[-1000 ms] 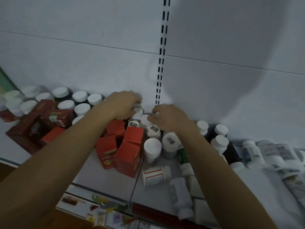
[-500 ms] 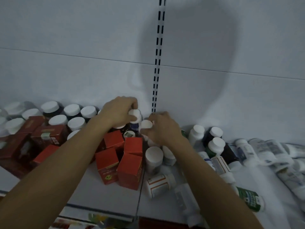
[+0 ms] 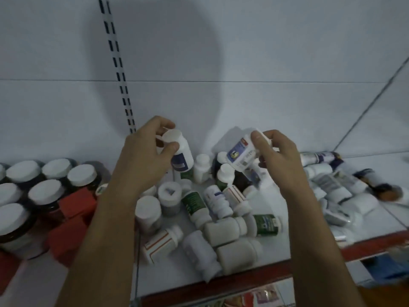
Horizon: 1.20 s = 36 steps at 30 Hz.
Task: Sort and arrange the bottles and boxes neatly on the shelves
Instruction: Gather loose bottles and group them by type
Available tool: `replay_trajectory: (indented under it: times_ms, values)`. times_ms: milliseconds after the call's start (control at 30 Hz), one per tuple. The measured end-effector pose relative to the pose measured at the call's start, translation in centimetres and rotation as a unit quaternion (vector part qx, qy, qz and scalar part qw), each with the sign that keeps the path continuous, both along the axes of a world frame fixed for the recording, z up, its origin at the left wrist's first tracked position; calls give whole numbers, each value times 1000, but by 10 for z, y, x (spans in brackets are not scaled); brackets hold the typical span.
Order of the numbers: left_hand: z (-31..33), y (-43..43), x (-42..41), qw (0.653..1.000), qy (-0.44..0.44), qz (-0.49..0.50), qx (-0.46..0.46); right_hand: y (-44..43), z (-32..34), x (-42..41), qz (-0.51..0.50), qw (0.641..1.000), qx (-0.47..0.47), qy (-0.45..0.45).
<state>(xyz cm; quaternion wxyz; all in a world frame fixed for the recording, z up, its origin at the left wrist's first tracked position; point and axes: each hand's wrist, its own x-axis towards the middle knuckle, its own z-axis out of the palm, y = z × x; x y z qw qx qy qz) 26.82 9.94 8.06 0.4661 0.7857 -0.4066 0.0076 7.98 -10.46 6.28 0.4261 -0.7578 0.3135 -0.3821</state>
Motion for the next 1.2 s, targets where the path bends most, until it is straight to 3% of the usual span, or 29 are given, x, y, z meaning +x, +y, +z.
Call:
replay_trajectory:
  times_ms: [133, 233, 300, 400, 600, 767, 967, 1100, 1200]
  values:
    - [-8, -38, -36, 999, 0, -42, 29, -53, -5, -61, -47, 998, -28, 28]
    - [-13, -66, -68, 997, 8, -62, 39, -91, -6, -97, -24, 995, -73, 65]
    - [-17, -87, -93, 995, 18, -79, 52, -113, -8, -114, 19, 994, -79, 70]
    - [-29, -117, -125, 991, 31, -94, 90, -136, -18, -126, 112, 989, -15, 98]
    - [-60, -159, -159, 982, 18, -49, 182, -144, -47, -113, 273, 943, 9, 191]
    - [-76, -181, -168, 981, 9, -29, 193, -164, -66, -118, 186, 940, -72, 277]
    - [-86, -214, -175, 992, -2, 14, 126, -202, -69, -135, 141, 954, -97, 247]
    - [-86, -227, -178, 989, 12, -6, 146, -219, -66, -152, 129, 967, -73, 206]
    - [-81, -229, -169, 977, 18, -32, 212, -232, -62, -164, 120, 944, -70, 300]
